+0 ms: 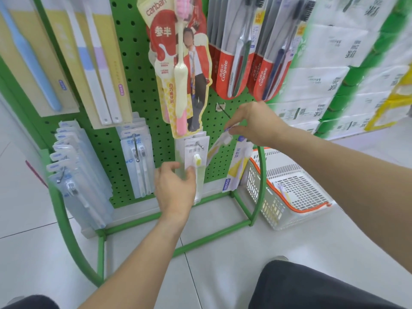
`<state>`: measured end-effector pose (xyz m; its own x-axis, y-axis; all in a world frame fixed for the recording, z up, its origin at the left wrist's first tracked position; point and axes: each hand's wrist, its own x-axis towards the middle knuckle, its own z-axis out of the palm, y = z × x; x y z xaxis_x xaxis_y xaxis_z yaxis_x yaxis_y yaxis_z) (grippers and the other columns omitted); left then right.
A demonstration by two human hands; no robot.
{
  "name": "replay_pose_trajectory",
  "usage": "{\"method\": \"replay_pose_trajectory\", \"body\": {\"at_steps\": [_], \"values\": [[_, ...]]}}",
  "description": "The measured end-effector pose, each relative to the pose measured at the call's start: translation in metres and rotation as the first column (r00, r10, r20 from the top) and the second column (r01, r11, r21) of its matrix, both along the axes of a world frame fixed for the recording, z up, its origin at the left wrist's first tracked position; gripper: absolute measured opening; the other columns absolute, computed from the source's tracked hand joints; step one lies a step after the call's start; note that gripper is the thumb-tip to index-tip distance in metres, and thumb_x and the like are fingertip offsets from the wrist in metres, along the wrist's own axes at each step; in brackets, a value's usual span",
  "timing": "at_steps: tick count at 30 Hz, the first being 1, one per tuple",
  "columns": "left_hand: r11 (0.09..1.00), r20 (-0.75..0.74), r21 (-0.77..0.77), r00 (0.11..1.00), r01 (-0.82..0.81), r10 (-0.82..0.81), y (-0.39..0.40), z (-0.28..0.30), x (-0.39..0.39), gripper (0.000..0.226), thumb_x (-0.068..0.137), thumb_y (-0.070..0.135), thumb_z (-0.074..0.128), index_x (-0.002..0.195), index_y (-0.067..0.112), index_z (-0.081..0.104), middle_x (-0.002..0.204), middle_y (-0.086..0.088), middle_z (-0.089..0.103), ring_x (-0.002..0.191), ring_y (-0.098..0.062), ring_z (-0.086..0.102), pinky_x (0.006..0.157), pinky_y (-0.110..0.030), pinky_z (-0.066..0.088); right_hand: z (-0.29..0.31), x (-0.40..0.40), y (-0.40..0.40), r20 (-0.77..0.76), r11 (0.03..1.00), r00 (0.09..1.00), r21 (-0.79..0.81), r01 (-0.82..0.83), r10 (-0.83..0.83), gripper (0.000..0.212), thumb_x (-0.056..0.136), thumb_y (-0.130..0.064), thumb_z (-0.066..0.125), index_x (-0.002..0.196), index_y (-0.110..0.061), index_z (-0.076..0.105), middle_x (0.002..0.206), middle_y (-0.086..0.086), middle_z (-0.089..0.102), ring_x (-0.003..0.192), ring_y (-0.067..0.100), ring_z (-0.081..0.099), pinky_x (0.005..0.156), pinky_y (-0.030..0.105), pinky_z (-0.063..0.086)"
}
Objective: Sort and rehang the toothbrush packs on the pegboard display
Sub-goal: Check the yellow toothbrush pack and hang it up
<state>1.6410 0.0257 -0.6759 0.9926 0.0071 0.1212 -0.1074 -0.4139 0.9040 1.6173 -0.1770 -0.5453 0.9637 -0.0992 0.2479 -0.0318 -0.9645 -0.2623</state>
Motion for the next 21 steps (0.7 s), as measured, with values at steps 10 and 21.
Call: {"method": "replay_pose_trajectory", "body": {"at_steps": [10, 21], "values": [[0.967, 0.337, -0.240, 0.941, 0.085, 0.001, 0.000, 0.005, -0.073, 0.028, 0.081, -0.009, 0.058, 0.095, 0.014, 0.053, 0.102, 0.000, 0.045, 0.092, -0.012, 0.048, 0.084, -0.026, 0.043, -0.001, -0.041, 0.011, 0.280, 0.960, 0.924, -0.175, -0.218, 0.261, 0.015, 0.086, -0.008, 0.075, 0.097, -0.013, 0.083, 0.090, 0.011, 0.070, 0.088, 0.026, 0.051, 0.079, 0.036, 0.040], [0.875, 0.707, 0.045, 0.603, 0.482, -0.368, 0.019, 0.062, -0.096, 0.030, 0.082, -0.005, 0.060, 0.109, 0.005, 0.054, 0.113, 0.004, 0.045, 0.109, -0.018, 0.049, 0.097, -0.020, 0.037, -0.001, -0.104, 0.035, 0.317, 0.961, 0.917, 0.059, -0.272, 0.240, 0.010, 0.090, -0.018, 0.076, 0.098, -0.023, 0.080, 0.087, -0.006, 0.064, 0.087, 0.013, 0.054, 0.086, 0.013, 0.037]]}}
